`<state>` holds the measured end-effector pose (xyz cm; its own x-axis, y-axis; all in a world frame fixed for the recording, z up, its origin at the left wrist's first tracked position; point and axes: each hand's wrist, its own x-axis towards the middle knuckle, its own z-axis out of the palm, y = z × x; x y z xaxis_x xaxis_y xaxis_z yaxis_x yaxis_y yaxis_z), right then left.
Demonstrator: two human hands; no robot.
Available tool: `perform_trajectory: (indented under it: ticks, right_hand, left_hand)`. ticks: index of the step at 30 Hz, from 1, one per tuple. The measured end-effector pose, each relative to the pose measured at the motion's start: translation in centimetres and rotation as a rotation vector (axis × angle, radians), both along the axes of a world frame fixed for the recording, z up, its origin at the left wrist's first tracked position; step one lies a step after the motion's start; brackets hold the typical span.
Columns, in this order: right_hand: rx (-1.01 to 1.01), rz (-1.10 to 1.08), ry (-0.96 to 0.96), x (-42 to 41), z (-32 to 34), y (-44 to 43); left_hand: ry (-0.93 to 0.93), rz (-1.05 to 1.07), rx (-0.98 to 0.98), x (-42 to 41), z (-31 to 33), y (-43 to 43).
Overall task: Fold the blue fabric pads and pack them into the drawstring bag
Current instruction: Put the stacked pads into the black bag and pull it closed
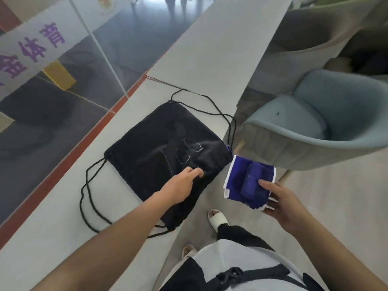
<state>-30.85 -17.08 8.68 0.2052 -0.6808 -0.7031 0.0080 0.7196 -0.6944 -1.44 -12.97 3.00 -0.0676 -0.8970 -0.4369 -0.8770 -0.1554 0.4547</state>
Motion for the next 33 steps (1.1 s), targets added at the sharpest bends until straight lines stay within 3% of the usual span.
perform_trajectory:
  ticks: [11, 24, 33]
  right_hand:
    - [0.056, -0.017, -0.165, 1.7, -0.9, 2.7]
    - [0.236, -0.123, -0.190, 20.4, -2.8, -4.5]
    - [0.219, -0.037, -0.091, 22.2, -7.1, -6.3]
  left_hand:
    - [0.013, 0.031, -0.066, 2.1, 11.2, -6.8]
    - [0.077, 0.068, -0.100, 4.2, 13.6, -5.6]
    - [0.026, 0.115, -0.121, 3.6, 12.5, -3.7]
